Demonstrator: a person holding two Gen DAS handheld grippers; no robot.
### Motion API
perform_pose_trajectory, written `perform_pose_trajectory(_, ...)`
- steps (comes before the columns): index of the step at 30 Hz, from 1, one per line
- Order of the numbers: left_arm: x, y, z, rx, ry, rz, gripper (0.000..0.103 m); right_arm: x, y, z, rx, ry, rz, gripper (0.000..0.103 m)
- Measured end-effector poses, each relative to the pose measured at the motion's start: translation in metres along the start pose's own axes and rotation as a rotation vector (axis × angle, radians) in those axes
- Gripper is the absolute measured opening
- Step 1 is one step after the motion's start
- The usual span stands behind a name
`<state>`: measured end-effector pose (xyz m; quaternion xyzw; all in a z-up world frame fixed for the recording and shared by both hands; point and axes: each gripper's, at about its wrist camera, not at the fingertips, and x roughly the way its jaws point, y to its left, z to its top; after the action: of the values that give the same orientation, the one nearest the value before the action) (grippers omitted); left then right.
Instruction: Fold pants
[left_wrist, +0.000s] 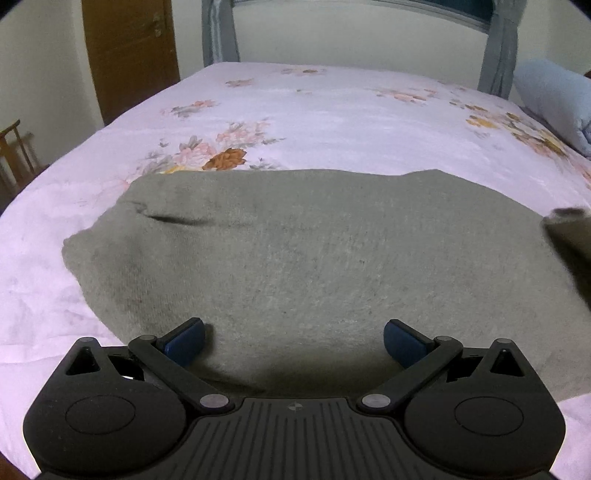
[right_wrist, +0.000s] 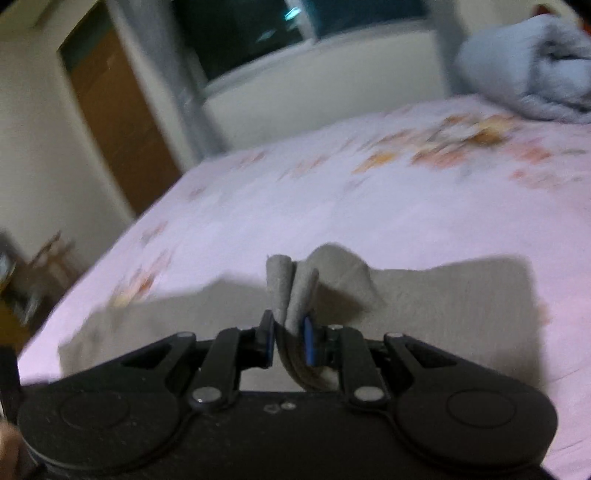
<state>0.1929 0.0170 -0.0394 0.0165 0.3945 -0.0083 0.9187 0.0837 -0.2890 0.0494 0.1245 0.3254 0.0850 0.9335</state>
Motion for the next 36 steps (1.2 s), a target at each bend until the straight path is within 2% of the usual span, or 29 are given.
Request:
perform_pose_trajectory(2, 0.001, -0.001, -0.001, 0.004, -0.004, 0.000, 0.102, 0.018, 0.015, -0.016, -0.054, 0.061, 0.008, 0.006)
perform_pose_trajectory(5, 0.001, 0.000, 0.000, -0.002, -0.004, -0.007, 0.102, 0.037, 0.014, -0.035, -0.034, 0.126, -0.019, 0.007)
perform_pose_trajectory(11, 0.001, -0.002, 0.000, 0.004, -0.005, -0.004, 0.102, 0.021, 0.002, -0.034, 0.002, 0.087, -0.027, 0.006)
perform_pose_trajectory(13, 0.001, -0.004, 0.000, 0.001, -0.004, 0.002, 0.102, 0.021, -0.008, -0.032, 0.044, 0.087, 0.006, 0.006)
perform_pose_trajectory(15, 0.002, -0.004, 0.000, 0.001, -0.003, 0.004, 0.102, 0.023, -0.003, -0.035, 0.025, 0.081, 0.018, 0.006)
perform_pose_trajectory(19, 0.002, -0.005, 0.000, 0.008, -0.003, 0.007, 0.102, 0.013, 0.013, -0.031, 0.016, 0.007, 0.098, 0.006)
perform_pose_trajectory(21, 0.002, -0.005, 0.000, 0.011, -0.002, 0.007, 0.102, 0.014, 0.017, -0.026, 0.024, -0.003, 0.124, 0.006)
perform_pose_trajectory(23, 0.003, -0.004, 0.000, 0.006, 0.001, 0.004, 0.102, 0.022, 0.016, -0.024, 0.049, 0.009, 0.157, 0.006)
perform_pose_trajectory(27, 0.003, -0.004, 0.000, 0.007, 0.001, 0.003, 0.103, 0.043, 0.019, -0.033, 0.019, 0.097, 0.147, 0.008)
perform_pose_trajectory(28, 0.004, -0.004, 0.000, 0.009, 0.002, 0.004, 0.103, 0.049, 0.019, -0.036, 0.010, 0.130, 0.135, 0.009)
perform_pose_trajectory(30, 0.003, -0.004, 0.000, 0.007, 0.001, 0.002, 0.103, 0.045, 0.019, -0.040, -0.009, 0.105, 0.144, 0.013)
perform_pose_trajectory(32, 0.003, -0.002, 0.000, 0.003, 0.000, -0.002, 0.103, 0.031, 0.025, -0.039, -0.055, 0.079, 0.162, 0.042)
perform_pose_trajectory(34, 0.003, -0.003, 0.000, 0.006, -0.001, -0.002, 0.103, 0.010, 0.026, -0.036, -0.102, 0.019, 0.221, 0.045)
perform_pose_trajectory(36, 0.003, -0.003, 0.000, 0.006, 0.001, -0.003, 0.103, -0.003, 0.020, -0.028, -0.114, -0.011, 0.216, 0.045)
